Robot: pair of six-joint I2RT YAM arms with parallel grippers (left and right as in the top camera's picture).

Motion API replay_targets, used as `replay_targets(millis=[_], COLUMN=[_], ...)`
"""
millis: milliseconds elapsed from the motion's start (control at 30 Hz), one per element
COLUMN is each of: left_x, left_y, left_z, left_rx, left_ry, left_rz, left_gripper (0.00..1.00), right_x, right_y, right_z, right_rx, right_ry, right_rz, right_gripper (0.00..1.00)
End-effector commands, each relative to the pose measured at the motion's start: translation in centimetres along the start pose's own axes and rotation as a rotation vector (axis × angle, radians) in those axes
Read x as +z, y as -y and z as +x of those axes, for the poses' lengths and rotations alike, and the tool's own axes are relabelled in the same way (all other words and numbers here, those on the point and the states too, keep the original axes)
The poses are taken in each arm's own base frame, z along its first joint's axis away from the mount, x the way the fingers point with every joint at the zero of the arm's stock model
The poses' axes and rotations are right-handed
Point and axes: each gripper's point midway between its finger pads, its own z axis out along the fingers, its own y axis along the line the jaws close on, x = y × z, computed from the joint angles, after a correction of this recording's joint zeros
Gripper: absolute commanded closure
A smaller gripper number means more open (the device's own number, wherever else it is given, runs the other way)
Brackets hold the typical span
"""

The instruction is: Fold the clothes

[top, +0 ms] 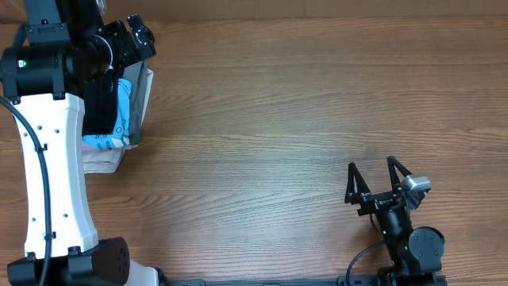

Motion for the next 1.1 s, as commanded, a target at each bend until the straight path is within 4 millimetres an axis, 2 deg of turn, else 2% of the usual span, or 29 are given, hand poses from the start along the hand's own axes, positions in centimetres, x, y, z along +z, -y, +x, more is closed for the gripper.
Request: replay_targets(millis=[0, 167, 1067], left_x=[-0.39, -0.39, -0.39], left_y=[0.23, 0.23, 0.23], left_z=[-0.07, -0.07, -0.07], left_rx=[-0.009, -0.009, -0.009], left_ry=[0.009, 0.009, 0.009], left_rz=[0.003, 0.003, 0.003], left_gripper=[0.00, 0.00, 0.00], right_x=[0.01, 0.01, 0.01], right_y=[0.03, -0.16, -0.05], right_z=[0.81, 0.85, 0.80], right_rx=[-0.051, -0.099, -0.098], right_ry=[-0.022, -0.024, -0.022], right_rz=[-0.003, -0.015, -0.008], right_gripper=[0.00, 0.00, 0.00])
